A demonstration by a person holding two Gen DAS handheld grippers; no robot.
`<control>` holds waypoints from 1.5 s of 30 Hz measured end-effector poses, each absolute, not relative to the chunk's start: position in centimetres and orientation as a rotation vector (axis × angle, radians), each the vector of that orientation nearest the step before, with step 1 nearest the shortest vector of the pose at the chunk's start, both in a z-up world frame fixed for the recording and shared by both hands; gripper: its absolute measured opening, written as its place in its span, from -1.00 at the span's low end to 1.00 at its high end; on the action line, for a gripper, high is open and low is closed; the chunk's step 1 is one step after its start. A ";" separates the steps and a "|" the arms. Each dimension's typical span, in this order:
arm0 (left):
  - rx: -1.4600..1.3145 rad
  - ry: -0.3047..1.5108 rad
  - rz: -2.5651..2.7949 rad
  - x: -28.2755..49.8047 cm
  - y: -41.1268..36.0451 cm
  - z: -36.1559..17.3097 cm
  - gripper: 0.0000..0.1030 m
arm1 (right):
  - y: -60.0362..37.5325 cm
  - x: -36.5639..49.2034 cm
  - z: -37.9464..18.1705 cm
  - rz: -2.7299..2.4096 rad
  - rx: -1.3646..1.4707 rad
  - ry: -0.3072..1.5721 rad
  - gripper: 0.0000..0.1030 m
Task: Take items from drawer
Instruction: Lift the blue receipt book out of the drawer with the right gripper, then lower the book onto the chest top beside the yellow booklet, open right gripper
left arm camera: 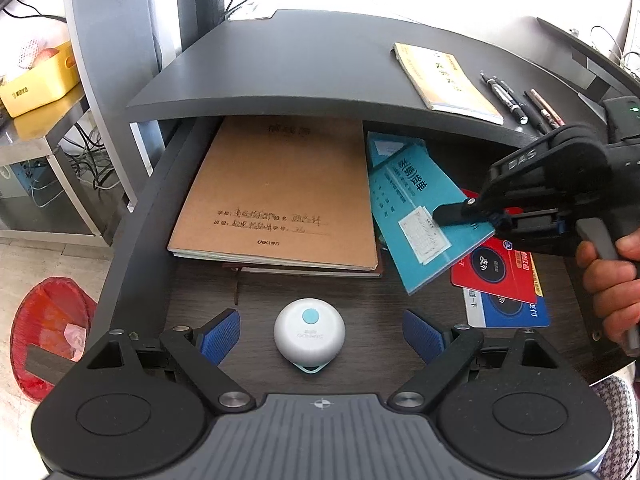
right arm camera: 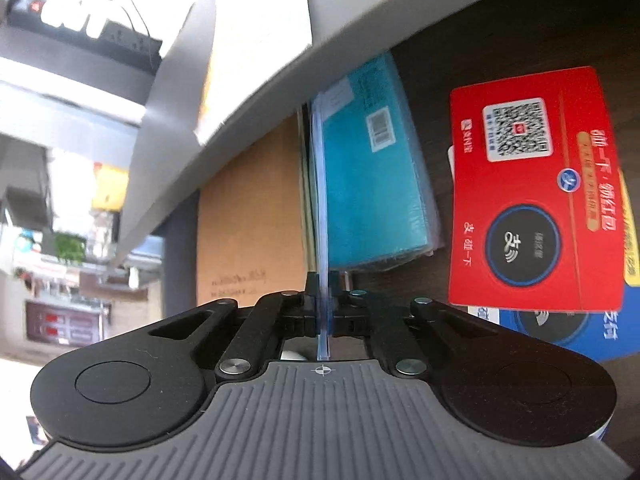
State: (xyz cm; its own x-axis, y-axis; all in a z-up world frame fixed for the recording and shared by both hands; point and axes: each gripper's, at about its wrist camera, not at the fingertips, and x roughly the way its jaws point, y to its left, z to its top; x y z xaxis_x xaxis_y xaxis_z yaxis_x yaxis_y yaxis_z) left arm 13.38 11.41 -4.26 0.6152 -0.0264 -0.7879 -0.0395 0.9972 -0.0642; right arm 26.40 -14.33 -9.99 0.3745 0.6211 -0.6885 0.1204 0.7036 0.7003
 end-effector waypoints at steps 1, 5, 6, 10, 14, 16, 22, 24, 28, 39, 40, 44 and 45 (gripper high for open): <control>-0.077 0.904 0.007 13.3 11.3 -4.1 0.73 | -14.9 26.1 -9.6 0.360 0.790 1.160 -0.95; -0.074 0.889 0.005 12.7 11.1 -3.6 0.73 | -16.8 24.5 -8.6 0.360 0.947 1.137 -0.95; -0.073 0.885 0.005 12.5 11.1 -3.4 0.73 | -16.9 23.9 -8.7 0.362 0.990 1.129 -0.95; -0.069 0.872 0.008 11.8 11.0 -2.9 0.73 | -17.9 21.7 -8.4 0.377 1.118 1.096 -0.95; -0.066 0.863 0.013 11.3 11.0 -2.6 0.73 | -18.9 19.3 -7.4 0.407 1.176 1.070 -0.95; -0.065 0.858 0.015 11.0 11.0 -2.4 0.74 | -19.3 18.3 -6.6 0.427 1.201 1.048 -0.95; -0.060 0.852 0.018 10.7 10.9 -2.2 0.74 | -20.4 16.3 -3.1 0.494 1.227 0.950 -0.95; -0.059 0.855 0.014 11.0 10.9 -2.3 0.74 | -20.7 16.4 -1.9 0.518 1.234 0.902 -0.94; -0.058 0.864 0.010 11.5 10.9 -2.6 0.74 | -21.0 18.2 -0.5 0.533 1.247 0.816 -0.94; -0.070 0.886 0.010 13.6 11.2 -3.2 0.74 | -19.9 28.5 -1.5 0.403 1.248 0.740 -0.94; -0.071 0.889 0.010 13.8 11.2 -3.2 0.74 | -19.7 29.2 -1.8 0.391 1.241 0.745 -0.94; -0.073 0.901 0.007 14.4 11.2 -3.6 0.74 | -19.4 30.9 -2.6 0.350 1.183 0.763 -0.94; -0.074 0.904 0.006 14.5 11.2 -3.7 0.74 | -19.4 31.1 -2.8 0.340 1.180 0.768 -0.94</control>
State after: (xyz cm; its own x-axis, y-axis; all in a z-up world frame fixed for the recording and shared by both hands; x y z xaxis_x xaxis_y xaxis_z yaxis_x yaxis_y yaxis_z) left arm 14.48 11.24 -3.73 0.6188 -0.0262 -0.7851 -0.0360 0.9975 -0.0616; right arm 31.13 -19.45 -2.84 0.7047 0.6121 -0.3588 0.1465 0.3693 0.9177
